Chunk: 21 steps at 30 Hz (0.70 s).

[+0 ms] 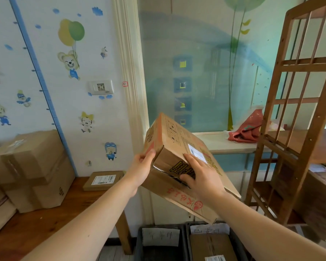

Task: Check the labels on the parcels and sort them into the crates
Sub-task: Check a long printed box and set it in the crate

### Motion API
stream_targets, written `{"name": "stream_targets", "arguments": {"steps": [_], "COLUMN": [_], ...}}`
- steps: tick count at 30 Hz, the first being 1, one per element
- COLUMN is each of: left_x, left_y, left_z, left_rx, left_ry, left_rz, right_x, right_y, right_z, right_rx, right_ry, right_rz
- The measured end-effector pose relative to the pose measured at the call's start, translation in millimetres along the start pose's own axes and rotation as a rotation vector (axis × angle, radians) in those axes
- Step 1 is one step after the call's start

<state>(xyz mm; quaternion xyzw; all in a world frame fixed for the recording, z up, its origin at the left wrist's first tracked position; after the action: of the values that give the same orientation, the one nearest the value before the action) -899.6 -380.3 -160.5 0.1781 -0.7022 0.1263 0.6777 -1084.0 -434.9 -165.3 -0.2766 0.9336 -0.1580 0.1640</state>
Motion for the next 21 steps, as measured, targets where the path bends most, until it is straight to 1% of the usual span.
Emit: {"name": "stream_targets", "arguments": {"steps": [4, 7, 10, 13, 16, 21], "left_x": [7, 5, -2, -13, -15, -23], "left_y": [1, -2, -5, -6, -3, -6], "left_z": [4, 5, 5, 7, 11, 6], "left_rx": [-0.009, -0.027, -0.064, -0.106, -0.14, -0.104], "left_ry": [-0.008, -0.048, -0.038, 0.029, 0.122, 0.156], "left_rz": [-0.003, -0.088, -0.167, -0.26, -0.318, -0.333], "right_x": [-3, -8, -11, -18, -17, -20], "right_y": [-3, -3, -2, 0, 0, 3], "right_z": [-2, -4, -2, -3, 1, 2], "right_rx": [0.016, 0.031, 0.031, 0.082, 0.104, 0.125], "right_ry": [0.013, 0.058, 0.118, 0.191, 0.224, 0.221], "right_rz": [-0.022, -0.076, -0.117, -0.203, -0.223, -0.244]}}
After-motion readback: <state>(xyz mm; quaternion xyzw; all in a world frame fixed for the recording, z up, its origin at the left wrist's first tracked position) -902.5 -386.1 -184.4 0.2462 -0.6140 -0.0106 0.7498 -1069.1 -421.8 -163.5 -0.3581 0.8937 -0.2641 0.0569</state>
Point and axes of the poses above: each hand's wrist, its own y-axis away from the middle knuckle, its own z-axis out of the palm, x = y × z, the point moved 8 cm from there along -y, towards the middle knuckle, and after that the axes turned 13 degrees about y, right-handed, at the moved point
